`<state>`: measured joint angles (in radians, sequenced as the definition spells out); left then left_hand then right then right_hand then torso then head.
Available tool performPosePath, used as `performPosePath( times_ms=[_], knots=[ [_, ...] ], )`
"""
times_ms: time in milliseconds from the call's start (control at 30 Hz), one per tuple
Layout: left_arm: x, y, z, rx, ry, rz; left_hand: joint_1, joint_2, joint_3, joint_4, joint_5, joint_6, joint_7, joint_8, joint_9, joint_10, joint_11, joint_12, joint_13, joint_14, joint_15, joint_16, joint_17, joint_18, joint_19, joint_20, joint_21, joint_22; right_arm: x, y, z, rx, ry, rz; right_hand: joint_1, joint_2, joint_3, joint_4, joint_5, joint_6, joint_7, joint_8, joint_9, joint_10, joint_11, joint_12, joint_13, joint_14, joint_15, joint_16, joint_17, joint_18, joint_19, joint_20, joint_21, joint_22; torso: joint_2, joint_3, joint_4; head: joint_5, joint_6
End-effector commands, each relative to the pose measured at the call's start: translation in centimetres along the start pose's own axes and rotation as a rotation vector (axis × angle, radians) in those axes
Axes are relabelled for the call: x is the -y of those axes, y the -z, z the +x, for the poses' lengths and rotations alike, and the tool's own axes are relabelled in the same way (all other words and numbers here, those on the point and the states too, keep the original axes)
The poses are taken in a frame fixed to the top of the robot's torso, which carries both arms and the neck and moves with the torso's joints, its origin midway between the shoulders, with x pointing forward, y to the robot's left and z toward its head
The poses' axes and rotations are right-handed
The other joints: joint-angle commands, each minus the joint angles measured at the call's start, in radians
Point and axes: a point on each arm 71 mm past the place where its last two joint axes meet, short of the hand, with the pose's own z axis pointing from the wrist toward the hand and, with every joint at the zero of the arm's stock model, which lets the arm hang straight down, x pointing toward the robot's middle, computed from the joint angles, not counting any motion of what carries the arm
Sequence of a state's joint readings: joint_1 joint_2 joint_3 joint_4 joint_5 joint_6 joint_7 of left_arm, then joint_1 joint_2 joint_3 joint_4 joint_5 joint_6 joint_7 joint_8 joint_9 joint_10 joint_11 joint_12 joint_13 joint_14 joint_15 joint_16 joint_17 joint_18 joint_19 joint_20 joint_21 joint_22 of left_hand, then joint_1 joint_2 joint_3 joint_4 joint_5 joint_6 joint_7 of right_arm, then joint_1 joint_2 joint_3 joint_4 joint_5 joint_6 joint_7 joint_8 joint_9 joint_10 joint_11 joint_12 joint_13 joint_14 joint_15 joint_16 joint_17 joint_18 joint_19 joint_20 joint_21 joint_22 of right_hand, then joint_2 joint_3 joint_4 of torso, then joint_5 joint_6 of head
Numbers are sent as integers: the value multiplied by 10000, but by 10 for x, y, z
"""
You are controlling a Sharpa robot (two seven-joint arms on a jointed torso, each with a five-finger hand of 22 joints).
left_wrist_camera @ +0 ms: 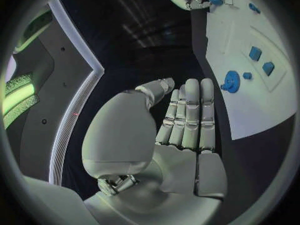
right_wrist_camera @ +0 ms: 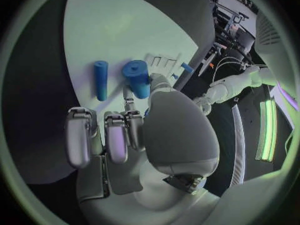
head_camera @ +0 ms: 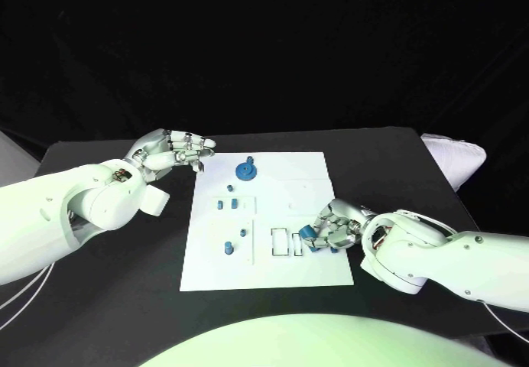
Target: Assemble the parts on the task board
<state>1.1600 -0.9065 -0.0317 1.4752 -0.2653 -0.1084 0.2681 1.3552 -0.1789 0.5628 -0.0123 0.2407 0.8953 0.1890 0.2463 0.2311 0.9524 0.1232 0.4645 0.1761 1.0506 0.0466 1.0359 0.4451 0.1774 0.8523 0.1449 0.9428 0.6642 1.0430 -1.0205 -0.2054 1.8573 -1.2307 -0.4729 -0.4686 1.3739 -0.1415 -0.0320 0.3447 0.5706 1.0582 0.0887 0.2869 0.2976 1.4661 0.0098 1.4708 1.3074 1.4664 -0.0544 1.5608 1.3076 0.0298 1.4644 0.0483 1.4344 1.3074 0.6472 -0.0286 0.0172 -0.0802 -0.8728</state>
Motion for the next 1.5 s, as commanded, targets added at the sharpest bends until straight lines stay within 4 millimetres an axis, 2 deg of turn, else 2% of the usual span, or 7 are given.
performPosePath(
  times_ms=[33, 433, 667, 833, 900, 1067, 1500],
  knots=[
    [1, 0, 3, -194, 106, 16, -24, 95, -6, 57, 41, -55, 21, 44, -19, -48, 5, 43, -15, 74, 21, -48, 2, 69, 65, 14, -41, -12, -1, 3, 2, -421, -1340, 456, 14, 107, 628, -550, 89, 117, -65, 70, 54, 433, -58, 36, 1785, 1025, -75, 66, 2555, -67, 834, -68, 41, 2331, -3, -1, -4, 13, 2],
    [0, -1, 4, -233, 112, -35, -24, 95, -6, 57, 41, -55, 21, 44, -19, -48, 5, 43, -15, 74, 21, -48, 2, 69, 65, 14, -41, -12, -17, 8, -16, -600, -2549, 586, -263, -57, 862, -530, -210, 167, -56, 87, 24, 457, -47, 51, 1817, 1032, -65, 78, 2583, -79, 841, -65, 108, 2344, 5, -12, 5, 21, 2],
    [0, -1, 4, -232, 111, -51, -25, 93, -6, 58, 44, -54, 22, 50, -21, -53, 7, 46, -20, 69, 22, -52, 2, 68, 66, 14, -45, -16, -24, 4, -11, -1079, -2638, 687, -512, -112, 947, -525, -360, 200, -59, 110, 16, 453, -47, 30, 1811, 1034, -64, 82, 2591, -79, 838, -62, 111, 2344, 2, -9, -11, 53, 2],
    [0, -2, 5, -276, 122, -68, -25, 93, -6, 58, 44, -54, 22, 50, -21, -53, 7, 46, -20, 69, 22, -52, 2, 68, 66, 14, -45, -16, -30, -2, -4, -1404, -2501, 763, -957, -140, 1009, -526, -762, 254, -75, 169, 15, 437, -54, -19, 1789, 1033, -65, 79, 2586, -77, 832, -57, 107, 2342, 10, -6, 0, 49, 2],
    [0, -2, 5, -288, 124, -74, -25, 93, -6, 58, 44, -54, 22, 50, -21, -53, 7, 46, -20, 69, 22, -52, 2, 68, 66, 14, -45, -16, -33, -4, -1, -1469, -2422, 799, -1181, -121, 1019, -527, -1162, 284, -91, 214, 23, 452, -64, -10, 1806, 1034, -73, 81, 2590, -79, 833, -60, 125, 2345, 15, 4, 6, 57, 2],
    [0, -2, 6, -303, 125, -83, -25, 93, -6, 58, 44, -54, 22, 50, -21, -53, 7, 46, -20, 69, 22, -52, 2, 68, 66, 14, -45, -16, -37, -9, 4, -1433, -2234, 822, -1450, -82, 1020, -526, -1429, 391, -141, 332, 55, 475, -103, 6, 1833, 1033, -102, 79, 2587, -76, 830, -77, 115, 2342, 17, 10, 4, 63, 2],
    [0, -1, 6, -289, 117, -102, -25, 93, -6, 58, 44, -54, 22, 50, -21, -53, 7, 46, -20, 69, 22, -52, 2, 68, 66, 14, -45, -16, -41, -16, 8, -1452, -1705, 861, -1524, -55, 1028, -523, -1538, 414, -159, 374, 66, 516, -119, 67, 1887, 1040, -116, 93, 2616, -83, 838, -88, 160, 2352, 21, 9, -1, 135, 2]
  ],
)
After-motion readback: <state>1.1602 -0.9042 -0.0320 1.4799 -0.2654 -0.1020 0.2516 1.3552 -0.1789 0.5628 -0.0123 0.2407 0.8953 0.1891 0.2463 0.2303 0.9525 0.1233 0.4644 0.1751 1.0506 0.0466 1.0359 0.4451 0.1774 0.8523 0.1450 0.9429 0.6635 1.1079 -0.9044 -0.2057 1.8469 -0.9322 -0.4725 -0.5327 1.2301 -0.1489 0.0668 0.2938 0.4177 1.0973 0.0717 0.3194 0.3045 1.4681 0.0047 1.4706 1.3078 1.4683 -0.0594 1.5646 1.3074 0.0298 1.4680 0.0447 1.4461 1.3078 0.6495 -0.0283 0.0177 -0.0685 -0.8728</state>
